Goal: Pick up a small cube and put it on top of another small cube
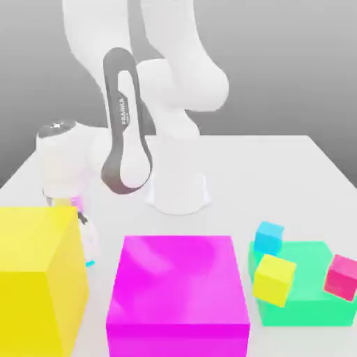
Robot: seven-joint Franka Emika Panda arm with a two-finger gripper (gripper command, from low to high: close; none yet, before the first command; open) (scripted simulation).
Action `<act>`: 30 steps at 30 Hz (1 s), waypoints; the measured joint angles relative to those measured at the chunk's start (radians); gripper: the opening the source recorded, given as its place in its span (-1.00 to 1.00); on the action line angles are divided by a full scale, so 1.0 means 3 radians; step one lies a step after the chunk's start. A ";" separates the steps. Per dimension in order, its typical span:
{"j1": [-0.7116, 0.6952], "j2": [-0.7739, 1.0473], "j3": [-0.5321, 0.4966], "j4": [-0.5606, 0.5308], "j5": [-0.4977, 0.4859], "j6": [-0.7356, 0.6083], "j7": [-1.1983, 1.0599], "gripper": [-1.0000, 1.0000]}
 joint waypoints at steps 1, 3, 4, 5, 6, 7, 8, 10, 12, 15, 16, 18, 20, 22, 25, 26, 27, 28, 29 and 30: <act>0.0067 -0.0080 -0.0079 -0.0016 -0.0056 -0.0065 0.0047 -1.00; 0.0211 -0.0291 -0.0276 -0.0059 -0.0273 -0.0234 0.0214 -1.00; 0.0261 -0.0408 -0.0363 -0.0082 -0.0412 -0.0323 0.0315 -1.00; 0.0267 -0.0528 -0.0409 -0.0106 -0.0565 -0.0418 0.0425 -1.00; 0.0238 -0.0649 -0.0432 -0.0129 -0.0702 -0.0514 0.0520 -1.00; 0.0212 -0.0769 -0.0426 -0.0151 -0.0817 -0.0611 0.0598 -1.00; 0.0186 -0.0833 -0.0414 -0.0162 -0.0860 -0.0721 0.0620 -1.00; 0.0274 -0.0959 -0.0280 -0.0164 -0.0914 -0.0850 0.0777 -1.00; 0.0399 -0.1105 -0.0158 -0.0157 -0.0944 -0.0947 0.1006 -1.00; 0.0616 -0.1288 0.0089 -0.0135 -0.0887 -0.1130 0.1302 -1.00; 0.0700 -0.1347 0.0174 -0.0127 -0.0854 -0.1193 0.1393 -1.00; 0.0874 -0.1462 0.0346 -0.0112 -0.0775 -0.1320 0.1567 -1.00; 0.1056 -0.1577 0.0514 -0.0096 -0.0684 -0.1445 0.1733 -1.00; 0.1243 -0.1690 0.0681 -0.0080 -0.0584 -0.1570 0.1893 -1.00; 0.1529 -0.1860 0.0929 -0.0057 -0.0422 -0.1756 0.2125 -1.00; 0.1627 -0.1917 0.1010 -0.0049 -0.0366 -0.1818 0.2201 -1.00; 0.1725 -0.1973 0.1090 -0.0041 -0.0309 -0.1880 0.2277 -1.00; 0.1823 -0.2030 0.1171 -0.0033 -0.0250 -0.1942 0.2351 -1.00; 0.1923 -0.2087 0.1251 -0.0024 -0.0192 -0.2004 0.2426 -1.00; 0.2023 -0.2143 0.1330 -0.0016 -0.0133 -0.2066 0.2500 -1.00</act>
